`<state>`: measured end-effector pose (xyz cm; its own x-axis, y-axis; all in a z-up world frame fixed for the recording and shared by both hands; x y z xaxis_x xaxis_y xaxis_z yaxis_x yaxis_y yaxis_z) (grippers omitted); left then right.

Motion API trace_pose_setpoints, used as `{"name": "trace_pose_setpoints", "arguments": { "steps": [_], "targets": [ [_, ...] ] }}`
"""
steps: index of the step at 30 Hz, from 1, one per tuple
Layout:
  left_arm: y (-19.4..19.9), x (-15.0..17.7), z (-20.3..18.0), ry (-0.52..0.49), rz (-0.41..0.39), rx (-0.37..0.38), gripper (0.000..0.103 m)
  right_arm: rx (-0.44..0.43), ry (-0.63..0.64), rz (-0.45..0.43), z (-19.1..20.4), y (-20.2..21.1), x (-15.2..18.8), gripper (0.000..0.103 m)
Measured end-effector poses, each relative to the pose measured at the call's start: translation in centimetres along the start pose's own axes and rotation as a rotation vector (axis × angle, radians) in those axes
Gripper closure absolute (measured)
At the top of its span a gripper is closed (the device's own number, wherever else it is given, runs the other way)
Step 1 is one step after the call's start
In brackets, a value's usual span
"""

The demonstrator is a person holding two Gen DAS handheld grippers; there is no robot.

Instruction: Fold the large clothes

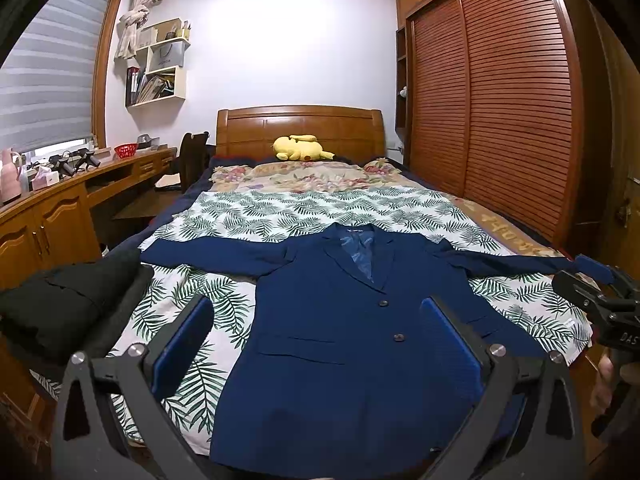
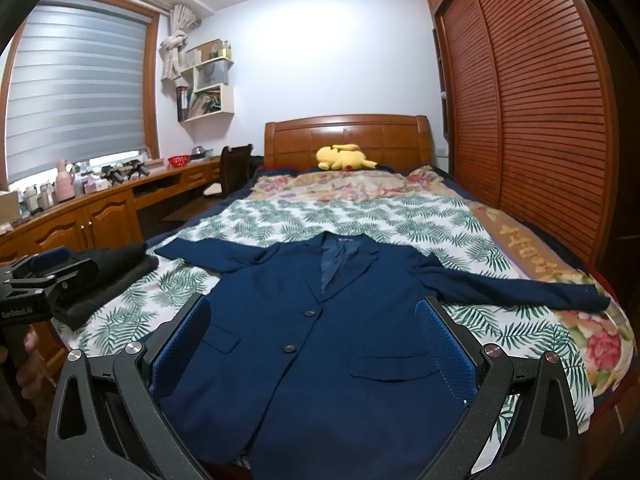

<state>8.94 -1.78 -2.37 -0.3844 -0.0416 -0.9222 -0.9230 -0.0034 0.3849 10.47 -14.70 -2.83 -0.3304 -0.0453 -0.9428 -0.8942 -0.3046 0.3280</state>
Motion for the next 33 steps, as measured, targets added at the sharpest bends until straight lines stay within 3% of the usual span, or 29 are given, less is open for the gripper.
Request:
{"name": "trace_pose_setpoints", "arguments": {
  "steps": [20,33],
  "targets": [
    [-0.2,0.2,-0.1,0.006,0.0,0.002,0.0,-0.01,-0.004,-0.013,1.8,0.6,-1.4,0.0],
    [-2.1,1.5,0.2,0.005,0.044,-0.006,0.0,-0.022,-0.005,0.032,2.1,-1.3,0.5,0.0]
  ]
}}
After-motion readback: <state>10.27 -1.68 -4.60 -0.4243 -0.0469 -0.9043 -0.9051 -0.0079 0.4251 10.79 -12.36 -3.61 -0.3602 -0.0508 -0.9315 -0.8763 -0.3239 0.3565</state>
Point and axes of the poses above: each gripper's, at about its wrist camera, not at the fingertips, and y roughly against the way its jaws point, z to its left, x to its underside, the point moved 10 cm from there along -y, roughly the way its jaws point
